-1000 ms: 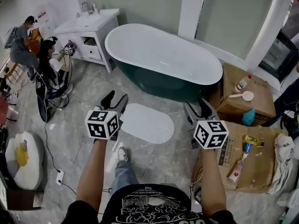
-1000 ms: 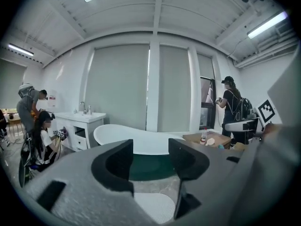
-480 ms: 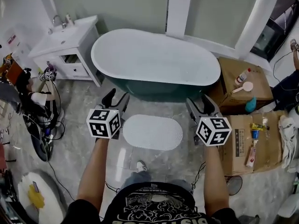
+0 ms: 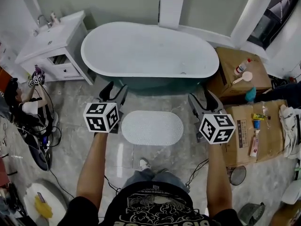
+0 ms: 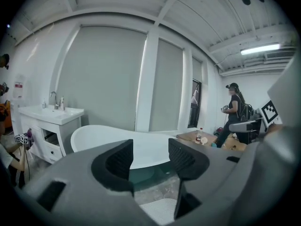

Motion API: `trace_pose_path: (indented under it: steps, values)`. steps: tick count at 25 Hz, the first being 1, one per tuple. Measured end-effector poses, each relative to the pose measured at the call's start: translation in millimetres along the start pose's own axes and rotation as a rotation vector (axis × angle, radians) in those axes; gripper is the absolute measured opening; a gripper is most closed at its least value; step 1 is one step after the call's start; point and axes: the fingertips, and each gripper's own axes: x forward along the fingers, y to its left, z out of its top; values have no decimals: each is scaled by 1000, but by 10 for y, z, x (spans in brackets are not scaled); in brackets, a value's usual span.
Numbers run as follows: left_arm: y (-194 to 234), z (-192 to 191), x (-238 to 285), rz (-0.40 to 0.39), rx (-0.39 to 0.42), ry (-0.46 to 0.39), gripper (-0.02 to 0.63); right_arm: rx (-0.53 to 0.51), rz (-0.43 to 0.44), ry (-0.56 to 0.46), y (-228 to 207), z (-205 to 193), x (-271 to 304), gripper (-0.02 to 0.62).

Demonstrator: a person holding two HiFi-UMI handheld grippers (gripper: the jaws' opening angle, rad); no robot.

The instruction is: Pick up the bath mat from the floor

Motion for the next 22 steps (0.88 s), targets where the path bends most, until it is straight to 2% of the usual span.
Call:
trace_pose_path:
  steps: [9, 14, 22]
  values:
    - [-227, -355, 52, 19, -26, 54, 242, 46, 10, 62, -351, -431, -82, 287]
    - [-240, -754, 68, 39, -37, 102, 258, 55, 20, 91, -563, -810, -95, 302]
    - [-95, -1467, 116, 54, -34, 156, 258, 63, 5, 205, -731, -1598, 3, 313]
